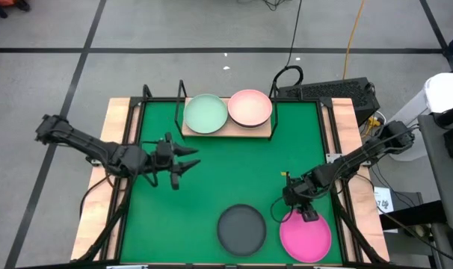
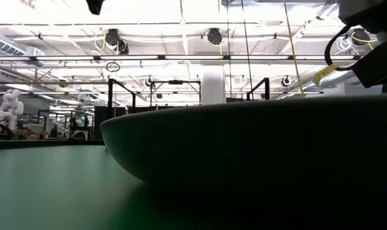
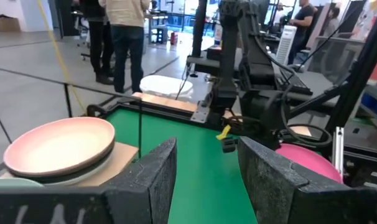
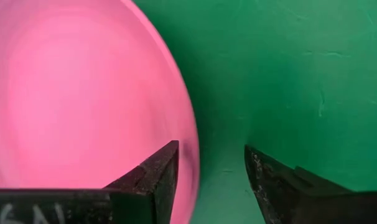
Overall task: Place and stack plates onto a shelf
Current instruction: Stack the pink plate on top of the gray plate on the shelf
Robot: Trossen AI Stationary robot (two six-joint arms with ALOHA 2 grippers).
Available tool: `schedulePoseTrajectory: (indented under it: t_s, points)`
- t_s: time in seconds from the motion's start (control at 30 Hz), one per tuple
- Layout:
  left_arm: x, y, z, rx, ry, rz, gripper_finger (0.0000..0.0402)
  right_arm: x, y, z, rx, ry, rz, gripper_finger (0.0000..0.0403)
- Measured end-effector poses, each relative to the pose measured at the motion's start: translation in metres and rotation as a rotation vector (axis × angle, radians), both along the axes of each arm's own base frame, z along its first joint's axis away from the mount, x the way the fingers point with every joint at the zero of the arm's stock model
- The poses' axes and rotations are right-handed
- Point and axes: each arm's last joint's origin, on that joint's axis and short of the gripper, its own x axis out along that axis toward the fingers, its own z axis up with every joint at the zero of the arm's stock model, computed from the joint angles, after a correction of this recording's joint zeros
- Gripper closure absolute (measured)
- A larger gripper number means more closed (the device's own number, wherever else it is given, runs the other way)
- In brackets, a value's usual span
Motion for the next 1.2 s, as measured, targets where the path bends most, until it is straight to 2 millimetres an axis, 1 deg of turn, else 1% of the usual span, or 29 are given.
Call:
schedulePoseTrajectory:
  t_s: [0.1, 0.2, 0.3, 0.4, 0.43, 0.57, 0.7, 0.8, 0.87, 1.03, 1.13, 1.2]
  points:
    - [0.004, -0.006, -0.003, -0.007, 0.003, -0.02, 0.0227, 0.0, 0.0, 0.0, -0.017, -0.009, -0.005, 0.0253]
    - [0.009, -0.013, -0.008, -0.007, 0.01, -0.039, 0.0227, 0.0, -0.001, 0.0, -0.019, -0.011, -0.004, 0.0283]
    - [0.014, -0.019, -0.011, -0.006, 0.001, -0.055, 0.0227, 0.0, 0.0, 0.0, -0.008, -0.007, 0.0, 0.0327]
    - [0.018, -0.021, -0.011, -0.014, -0.015, -0.057, 0.0227, 0.0, 0.0, 0.001, 0.014, -0.005, 0.016, 0.038]
    - [0.018, -0.021, -0.012, -0.018, -0.017, -0.057, 0.0227, 0.0, 0.0, 0.002, 0.021, -0.007, 0.024, 0.039]
    - [0.019, -0.021, -0.011, -0.025, -0.024, -0.056, 0.0227, 0.005, 0.0, 0.013, 0.038, -0.052, 0.026, 0.0398]
    - [0.018, -0.02, -0.006, -0.014, -0.061, -0.054, 0.0227, 0.018, -0.008, 0.032, 0.018, -0.161, -0.011, 0.04]
    - [0.015, -0.018, -0.001, 0.007, -0.088, -0.054, 0.0227, 0.034, -0.02, 0.051, -0.035, -0.267, -0.064, 0.0401]
    - [0.014, -0.017, 0.001, 0.039, -0.09, -0.053, 0.0227, 0.046, -0.031, 0.065, -0.074, -0.342, -0.113, 0.0401]
    - [0.007, -0.01, 0.01, 0.074, -0.125, -0.026, 0.0227, 0.074, -0.06, 0.101, -0.093, -0.578, -0.161, 0.0402]
    - [0.001, -0.005, 0.016, 0.079, -0.143, -0.015, 0.0227, 0.086, -0.08, 0.12, -0.121, -0.718, -0.207, 0.0402]
    - [-0.003, -0.004, 0.018, 0.08, -0.148, -0.014, 0.0227, 0.093, -0.093, 0.128, -0.149, -0.814, -0.24, 0.0402]
